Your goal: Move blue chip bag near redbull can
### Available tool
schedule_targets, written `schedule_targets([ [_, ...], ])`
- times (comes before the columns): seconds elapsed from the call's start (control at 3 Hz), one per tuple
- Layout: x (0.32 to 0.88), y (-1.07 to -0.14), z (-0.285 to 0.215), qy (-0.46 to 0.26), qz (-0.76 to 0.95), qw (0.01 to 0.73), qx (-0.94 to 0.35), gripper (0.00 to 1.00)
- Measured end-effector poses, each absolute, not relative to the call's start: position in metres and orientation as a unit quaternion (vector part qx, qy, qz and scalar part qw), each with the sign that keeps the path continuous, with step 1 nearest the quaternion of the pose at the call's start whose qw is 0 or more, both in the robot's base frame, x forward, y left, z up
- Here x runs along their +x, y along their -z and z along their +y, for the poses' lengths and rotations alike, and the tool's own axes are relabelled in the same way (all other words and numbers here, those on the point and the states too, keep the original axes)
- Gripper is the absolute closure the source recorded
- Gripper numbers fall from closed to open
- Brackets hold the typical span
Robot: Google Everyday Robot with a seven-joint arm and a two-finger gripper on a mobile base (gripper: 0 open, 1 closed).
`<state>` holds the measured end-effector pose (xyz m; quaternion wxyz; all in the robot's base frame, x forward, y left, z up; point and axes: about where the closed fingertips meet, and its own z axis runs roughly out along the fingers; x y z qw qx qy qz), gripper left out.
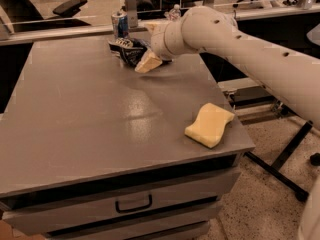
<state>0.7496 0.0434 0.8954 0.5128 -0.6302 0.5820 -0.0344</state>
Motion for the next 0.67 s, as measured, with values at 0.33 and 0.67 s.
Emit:
schedule_targets([
  [0.33,0.717,-0.915,0.034,0.028,0.603,0.536,-0.590,0.00],
  [0.67,0.653,-0.963,-0.030,0.069,0.637,0.591,-0.490,0.00],
])
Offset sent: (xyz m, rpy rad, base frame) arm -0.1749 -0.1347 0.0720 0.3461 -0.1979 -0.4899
